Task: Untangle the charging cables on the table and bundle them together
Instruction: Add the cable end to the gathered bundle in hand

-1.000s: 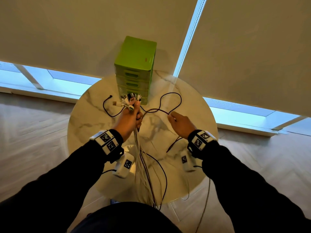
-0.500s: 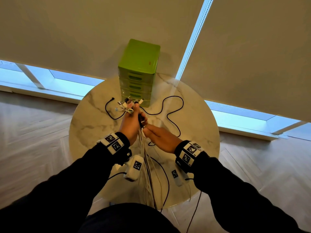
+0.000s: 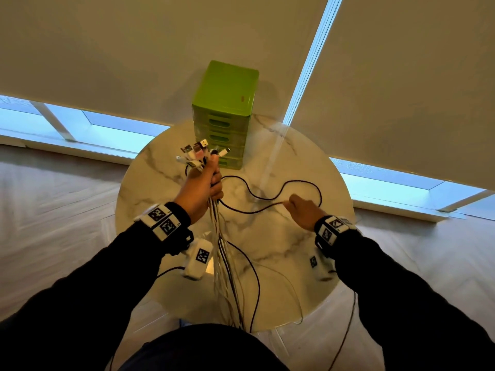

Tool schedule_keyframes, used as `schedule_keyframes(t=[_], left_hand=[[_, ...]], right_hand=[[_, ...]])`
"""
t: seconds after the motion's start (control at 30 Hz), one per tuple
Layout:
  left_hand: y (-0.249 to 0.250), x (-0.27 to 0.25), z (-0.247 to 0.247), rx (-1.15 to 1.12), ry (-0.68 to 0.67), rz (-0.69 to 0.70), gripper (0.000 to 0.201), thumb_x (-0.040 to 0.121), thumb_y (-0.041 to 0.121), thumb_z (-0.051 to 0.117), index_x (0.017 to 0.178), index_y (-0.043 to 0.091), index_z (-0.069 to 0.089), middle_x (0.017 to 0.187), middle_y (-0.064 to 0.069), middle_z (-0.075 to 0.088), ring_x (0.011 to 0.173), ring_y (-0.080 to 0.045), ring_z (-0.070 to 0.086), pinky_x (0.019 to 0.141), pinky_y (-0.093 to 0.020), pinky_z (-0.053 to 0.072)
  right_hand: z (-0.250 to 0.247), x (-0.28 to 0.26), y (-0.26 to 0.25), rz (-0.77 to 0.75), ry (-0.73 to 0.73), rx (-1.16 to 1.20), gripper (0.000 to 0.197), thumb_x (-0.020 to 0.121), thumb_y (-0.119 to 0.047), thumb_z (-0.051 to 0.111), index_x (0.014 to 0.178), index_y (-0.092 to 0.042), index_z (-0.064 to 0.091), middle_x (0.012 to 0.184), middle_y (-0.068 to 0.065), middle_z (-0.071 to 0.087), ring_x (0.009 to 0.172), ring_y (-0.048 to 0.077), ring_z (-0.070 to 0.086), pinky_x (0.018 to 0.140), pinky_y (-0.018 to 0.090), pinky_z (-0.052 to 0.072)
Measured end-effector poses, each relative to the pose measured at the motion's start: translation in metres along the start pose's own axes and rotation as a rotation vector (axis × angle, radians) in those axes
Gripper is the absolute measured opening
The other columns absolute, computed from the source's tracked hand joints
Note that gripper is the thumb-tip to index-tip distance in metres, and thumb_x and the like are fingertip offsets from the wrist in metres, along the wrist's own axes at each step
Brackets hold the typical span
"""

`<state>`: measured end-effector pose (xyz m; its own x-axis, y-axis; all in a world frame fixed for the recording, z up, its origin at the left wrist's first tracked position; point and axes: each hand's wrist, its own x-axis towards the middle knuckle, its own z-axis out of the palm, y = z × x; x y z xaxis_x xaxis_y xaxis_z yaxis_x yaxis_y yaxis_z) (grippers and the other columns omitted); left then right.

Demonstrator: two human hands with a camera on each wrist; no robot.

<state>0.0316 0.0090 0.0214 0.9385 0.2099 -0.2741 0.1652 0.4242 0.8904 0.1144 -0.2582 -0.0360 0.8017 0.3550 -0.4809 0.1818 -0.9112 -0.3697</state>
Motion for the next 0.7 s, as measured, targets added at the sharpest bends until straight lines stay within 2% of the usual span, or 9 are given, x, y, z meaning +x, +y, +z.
schedule_keyframes(t=[0.07,0.2,0.3,0.37,0.43,0.5,0.57,0.6,0.7], left_hand=[[-0.008,-0.004,0.009,0.047,-0.039,-0.013,0.035,0.107,0.037,0.044,0.076,0.019,0.043,0.057,0.006,0.033,0.047,-0.009,0.024,0.047,-0.024,0.02],[-0.021,-0.006,0.022,0.137,-0.015,-0.045,0.036,0.107,0.039,0.043,0.08,0.015,0.046,0.063,0.003,0.033,0.051,-0.012,0.024,0.052,-0.03,0.018],[-0.021,-0.004,0.025,0.11,0.06,-0.069,0.038,0.107,0.044,0.04,0.084,0.016,0.052,0.064,0.002,0.033,0.052,-0.012,0.025,0.051,-0.029,0.019],[-0.021,-0.002,0.023,0.084,0.099,-0.073,0.038,0.108,0.044,0.038,0.095,0.016,0.061,0.062,0.003,0.046,0.052,-0.01,0.035,0.049,-0.026,0.028],[-0.024,0.0,0.02,0.043,0.129,-0.091,0.04,0.106,0.046,0.041,0.103,0.014,0.064,0.069,-0.005,0.052,0.06,-0.016,0.043,0.054,-0.03,0.033],[-0.027,0.001,0.017,0.02,0.151,-0.087,0.037,0.105,0.044,0.044,0.102,0.014,0.065,0.083,-0.013,0.056,0.073,-0.026,0.048,0.058,-0.033,0.036],[-0.028,0.002,0.018,0.041,0.177,-0.07,0.035,0.106,0.038,0.042,0.097,0.011,0.062,0.088,-0.013,0.062,0.078,-0.024,0.056,0.06,-0.031,0.042],[-0.027,0.002,0.018,0.049,0.193,-0.06,0.035,0.107,0.035,0.041,0.094,0.009,0.06,0.087,-0.013,0.063,0.077,-0.021,0.06,0.059,-0.029,0.045],[-0.027,0.004,0.015,-0.005,0.252,-0.045,0.036,0.108,0.029,0.038,0.086,0.007,0.056,0.081,-0.009,0.063,0.065,-0.016,0.066,0.061,-0.029,0.054]], right_hand=[[-0.012,0.004,-0.033,-0.064,0.174,0.092,0.025,0.108,-0.039,0.033,0.098,-0.016,0.036,0.092,0.024,0.061,0.092,0.043,0.061,0.067,0.037,0.031],[-0.012,-0.004,-0.107,-0.287,0.362,0.301,0.023,0.108,-0.038,0.033,0.098,-0.019,0.039,0.073,0.004,0.056,0.069,0.032,0.057,0.062,0.036,0.036],[-0.002,-0.014,-0.138,-0.451,0.332,0.364,0.026,0.109,-0.037,0.028,0.106,-0.017,0.045,0.082,0.002,0.063,0.07,0.023,0.061,0.065,0.039,0.047],[0.004,-0.018,-0.146,-0.483,0.276,0.398,0.03,0.109,-0.037,0.027,0.114,-0.014,0.047,0.091,0.006,0.068,0.075,0.021,0.065,0.068,0.037,0.052],[0.008,-0.02,-0.147,-0.499,0.238,0.404,0.028,0.109,-0.036,0.028,0.115,-0.016,0.046,0.092,0.005,0.068,0.077,0.02,0.066,0.07,0.038,0.054],[0.012,-0.019,-0.144,-0.522,0.223,0.38,0.024,0.109,-0.037,0.029,0.116,-0.019,0.044,0.09,0.004,0.068,0.077,0.02,0.066,0.072,0.043,0.054],[0.015,-0.02,-0.139,-0.529,0.22,0.39,0.02,0.108,-0.038,0.031,0.112,-0.02,0.04,0.09,0.004,0.069,0.077,0.02,0.067,0.07,0.045,0.054],[0.016,-0.021,-0.136,-0.526,0.22,0.408,0.019,0.108,-0.038,0.031,0.109,-0.02,0.038,0.087,0.003,0.068,0.074,0.016,0.066,0.068,0.042,0.053],[0.015,-0.028,-0.122,-0.51,0.205,0.499,0.024,0.109,-0.035,0.031,0.104,-0.015,0.042,0.07,-0.002,0.053,0.055,0.003,0.046,0.056,0.02,0.04]])
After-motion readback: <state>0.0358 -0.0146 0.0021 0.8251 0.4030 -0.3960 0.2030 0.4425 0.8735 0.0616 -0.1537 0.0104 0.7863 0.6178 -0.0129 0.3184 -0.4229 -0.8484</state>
